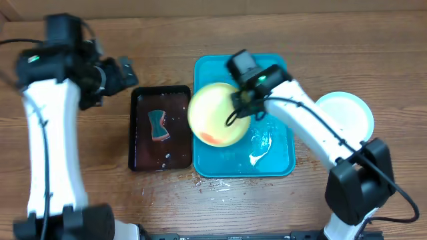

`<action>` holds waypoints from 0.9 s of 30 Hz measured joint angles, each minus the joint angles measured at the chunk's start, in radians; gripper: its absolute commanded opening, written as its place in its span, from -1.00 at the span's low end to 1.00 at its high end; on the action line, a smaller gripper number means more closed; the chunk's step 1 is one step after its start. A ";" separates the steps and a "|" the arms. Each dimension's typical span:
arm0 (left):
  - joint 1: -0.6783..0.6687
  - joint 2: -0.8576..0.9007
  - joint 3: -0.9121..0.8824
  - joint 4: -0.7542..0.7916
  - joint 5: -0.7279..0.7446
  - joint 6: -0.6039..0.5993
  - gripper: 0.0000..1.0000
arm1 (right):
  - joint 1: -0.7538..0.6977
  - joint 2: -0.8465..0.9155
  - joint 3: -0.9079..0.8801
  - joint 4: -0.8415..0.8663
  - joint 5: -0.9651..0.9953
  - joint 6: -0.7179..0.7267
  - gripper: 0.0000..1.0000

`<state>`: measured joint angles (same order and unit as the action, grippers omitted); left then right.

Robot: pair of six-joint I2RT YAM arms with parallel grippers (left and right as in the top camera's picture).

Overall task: Clean dirty plates on tray and stack at the side
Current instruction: 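Lift the yellow plate by its rim with the right gripper and tilt it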

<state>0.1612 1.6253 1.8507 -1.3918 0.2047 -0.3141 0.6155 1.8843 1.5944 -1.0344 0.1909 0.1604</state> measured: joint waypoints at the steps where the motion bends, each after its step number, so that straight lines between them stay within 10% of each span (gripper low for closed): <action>1: 0.013 -0.026 0.011 -0.001 0.010 0.000 1.00 | 0.033 -0.002 0.003 0.025 0.031 -0.003 -0.92; 27: 0.056 -0.187 0.029 -0.019 0.058 0.000 0.99 | 0.494 -0.002 0.003 0.348 0.938 0.005 -0.93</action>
<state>0.2169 1.4380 1.8801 -1.4109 0.2623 -0.3145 1.1099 1.8820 1.5970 -0.6868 1.1294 0.1650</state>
